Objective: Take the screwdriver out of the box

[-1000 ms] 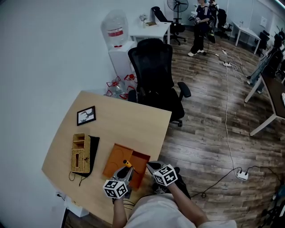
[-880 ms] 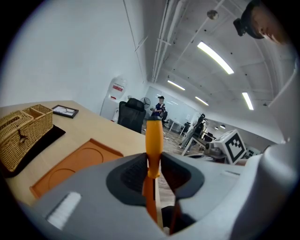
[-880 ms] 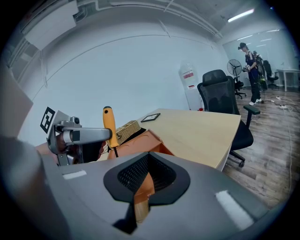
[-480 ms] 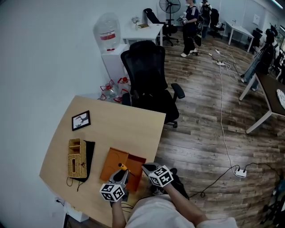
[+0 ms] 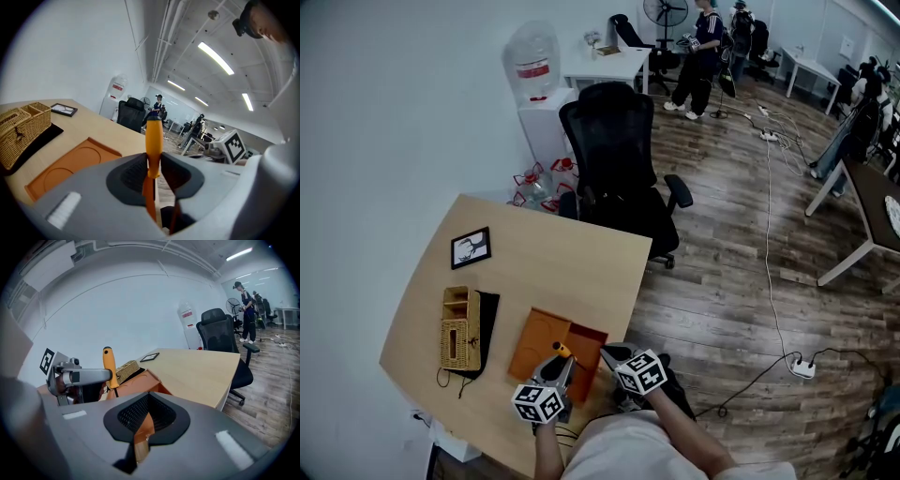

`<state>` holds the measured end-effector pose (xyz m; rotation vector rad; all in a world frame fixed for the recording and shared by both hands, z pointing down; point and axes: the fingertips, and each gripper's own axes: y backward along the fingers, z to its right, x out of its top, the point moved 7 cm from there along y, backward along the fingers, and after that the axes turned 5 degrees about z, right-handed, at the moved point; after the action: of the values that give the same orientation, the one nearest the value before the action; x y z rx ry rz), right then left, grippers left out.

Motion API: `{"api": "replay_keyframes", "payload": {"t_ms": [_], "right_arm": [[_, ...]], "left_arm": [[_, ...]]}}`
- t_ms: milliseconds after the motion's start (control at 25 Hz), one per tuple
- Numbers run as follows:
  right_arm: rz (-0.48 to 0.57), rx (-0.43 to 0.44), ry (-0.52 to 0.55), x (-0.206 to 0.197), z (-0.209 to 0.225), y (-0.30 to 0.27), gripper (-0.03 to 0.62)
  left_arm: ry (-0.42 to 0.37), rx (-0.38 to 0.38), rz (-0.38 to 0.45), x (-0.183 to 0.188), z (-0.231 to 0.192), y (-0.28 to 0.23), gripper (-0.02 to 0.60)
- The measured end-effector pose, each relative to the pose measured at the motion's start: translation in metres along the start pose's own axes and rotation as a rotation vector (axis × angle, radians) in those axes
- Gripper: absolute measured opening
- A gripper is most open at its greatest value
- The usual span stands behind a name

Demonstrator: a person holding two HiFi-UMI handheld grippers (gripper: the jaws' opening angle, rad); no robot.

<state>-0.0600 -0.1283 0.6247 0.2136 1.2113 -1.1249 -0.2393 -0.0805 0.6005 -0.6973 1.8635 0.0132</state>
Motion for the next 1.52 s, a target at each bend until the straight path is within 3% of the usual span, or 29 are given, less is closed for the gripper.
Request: {"api": "replay_keyframes", "payload": {"t_ms": [1520], "right_arm": [[-0.025,0.028,0.025,0.002,-0.005,-0.012,0.002]], "left_arm": [[0.003,0.019,-0.013,-0.002,-0.005,0.002,0.147]]}}
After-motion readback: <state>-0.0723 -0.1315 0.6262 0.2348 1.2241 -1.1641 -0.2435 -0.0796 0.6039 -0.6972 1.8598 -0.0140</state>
